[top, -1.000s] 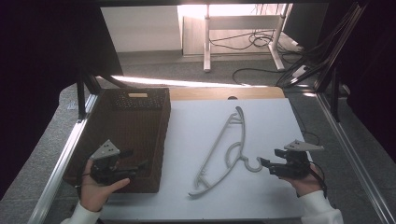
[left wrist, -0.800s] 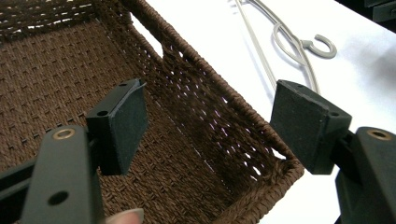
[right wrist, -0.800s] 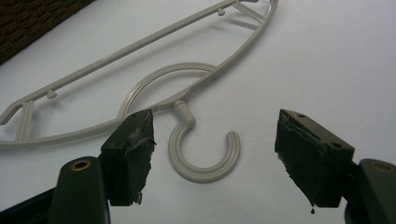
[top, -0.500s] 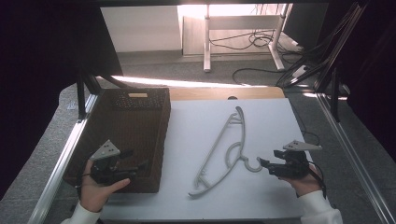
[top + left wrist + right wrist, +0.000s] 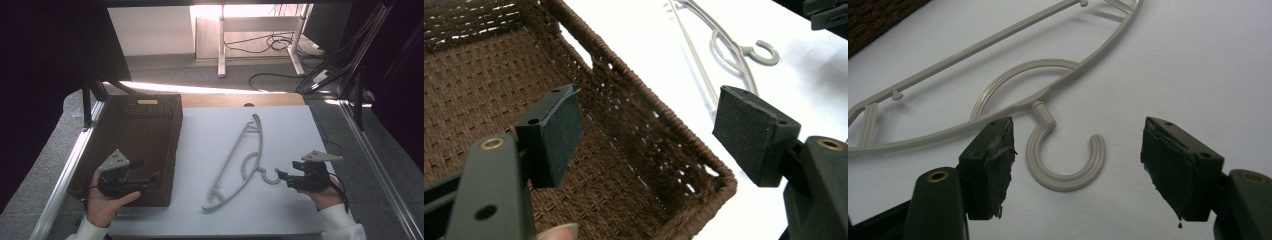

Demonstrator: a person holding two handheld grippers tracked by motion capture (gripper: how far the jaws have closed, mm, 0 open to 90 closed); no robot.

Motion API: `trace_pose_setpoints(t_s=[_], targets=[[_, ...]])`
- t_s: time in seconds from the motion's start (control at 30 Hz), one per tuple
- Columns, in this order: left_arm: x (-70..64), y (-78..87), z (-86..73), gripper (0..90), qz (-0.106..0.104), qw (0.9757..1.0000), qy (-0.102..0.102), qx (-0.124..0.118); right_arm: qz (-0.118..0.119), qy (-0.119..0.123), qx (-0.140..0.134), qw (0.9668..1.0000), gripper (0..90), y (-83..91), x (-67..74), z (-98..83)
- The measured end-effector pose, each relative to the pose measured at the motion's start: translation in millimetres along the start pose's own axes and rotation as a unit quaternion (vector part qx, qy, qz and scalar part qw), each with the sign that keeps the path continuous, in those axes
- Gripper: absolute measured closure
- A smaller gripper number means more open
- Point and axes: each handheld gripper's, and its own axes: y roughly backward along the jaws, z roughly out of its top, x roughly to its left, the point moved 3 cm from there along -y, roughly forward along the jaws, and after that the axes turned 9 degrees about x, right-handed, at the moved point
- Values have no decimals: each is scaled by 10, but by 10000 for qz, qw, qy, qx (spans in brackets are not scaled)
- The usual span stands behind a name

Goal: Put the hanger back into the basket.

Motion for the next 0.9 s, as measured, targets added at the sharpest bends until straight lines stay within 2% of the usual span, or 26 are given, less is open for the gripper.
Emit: trace_pose_setpoints(t_s=[0.1,0.27,0.43,0.7,0.9], targets=[[-41,-6,29,275,-34,10000,-37,4,-8,8,2,10000,300,3,-3,-2],[-181,-43,134,283,-138,9998,-160,24,-35,-10,-12,10000,298,15,-21,-7],[-347,-150,251,290,-277,9991,-286,142,-82,-68,-34,9999,297,27,-67,-23],[-520,-319,398,302,-495,9976,-409,258,-123,-93,-22,9999,293,31,-109,-42],[-650,-414,451,303,-648,9958,-536,359,-154,-96,-48,9998,291,55,-125,-40]])
